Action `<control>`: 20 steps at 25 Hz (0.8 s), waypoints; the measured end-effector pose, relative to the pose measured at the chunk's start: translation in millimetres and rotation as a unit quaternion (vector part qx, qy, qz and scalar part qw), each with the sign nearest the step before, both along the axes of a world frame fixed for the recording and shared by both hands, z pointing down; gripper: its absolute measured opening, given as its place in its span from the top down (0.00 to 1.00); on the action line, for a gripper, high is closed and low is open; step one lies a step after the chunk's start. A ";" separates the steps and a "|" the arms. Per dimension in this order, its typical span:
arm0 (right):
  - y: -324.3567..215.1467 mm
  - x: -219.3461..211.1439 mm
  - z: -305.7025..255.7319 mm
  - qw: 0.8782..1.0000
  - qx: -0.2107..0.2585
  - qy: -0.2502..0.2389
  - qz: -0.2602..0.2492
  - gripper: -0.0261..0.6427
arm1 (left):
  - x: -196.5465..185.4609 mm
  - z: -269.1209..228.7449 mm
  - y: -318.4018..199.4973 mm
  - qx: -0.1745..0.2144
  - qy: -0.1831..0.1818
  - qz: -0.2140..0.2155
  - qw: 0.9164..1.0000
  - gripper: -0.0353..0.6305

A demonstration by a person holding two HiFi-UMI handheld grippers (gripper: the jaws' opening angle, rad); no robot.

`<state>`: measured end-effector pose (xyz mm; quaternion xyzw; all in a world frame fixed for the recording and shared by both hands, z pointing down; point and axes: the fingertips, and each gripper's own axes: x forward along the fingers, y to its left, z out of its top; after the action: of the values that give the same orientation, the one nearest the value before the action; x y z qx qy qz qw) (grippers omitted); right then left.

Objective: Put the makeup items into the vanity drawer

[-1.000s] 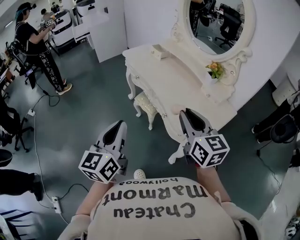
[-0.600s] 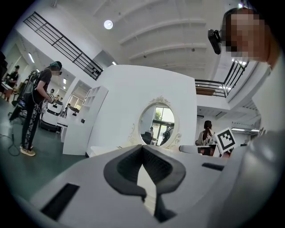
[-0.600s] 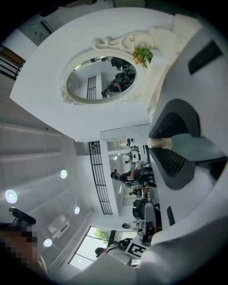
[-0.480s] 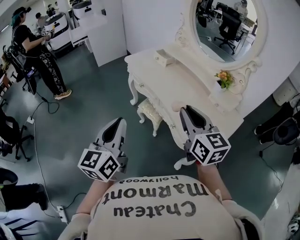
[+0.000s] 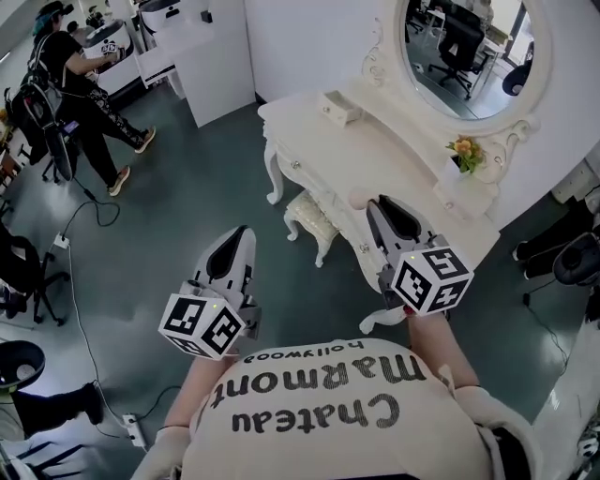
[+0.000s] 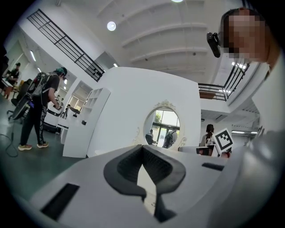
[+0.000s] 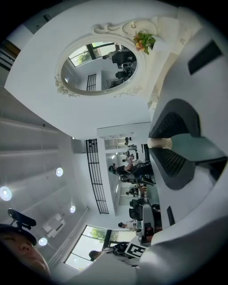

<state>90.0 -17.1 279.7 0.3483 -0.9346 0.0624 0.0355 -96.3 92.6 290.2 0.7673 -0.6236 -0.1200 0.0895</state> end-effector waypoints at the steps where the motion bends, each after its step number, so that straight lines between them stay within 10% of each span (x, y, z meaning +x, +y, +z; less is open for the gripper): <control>1: -1.8 -5.2 -1.2 1.000 0.001 0.000 -0.003 0.83 | -8.0 1.7 2.4 0.001 0.003 -0.010 1.000 0.94; 20: -136.9 -75.2 6.7 1.000 -0.013 -0.012 -0.007 0.83 | -121.3 16.6 -46.6 -0.021 0.032 -0.126 0.991 0.94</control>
<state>14.9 -154.0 286.5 0.3400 -0.9367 0.0784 0.0296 -217.6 46.0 306.7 0.6766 -0.7141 -0.1420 0.1099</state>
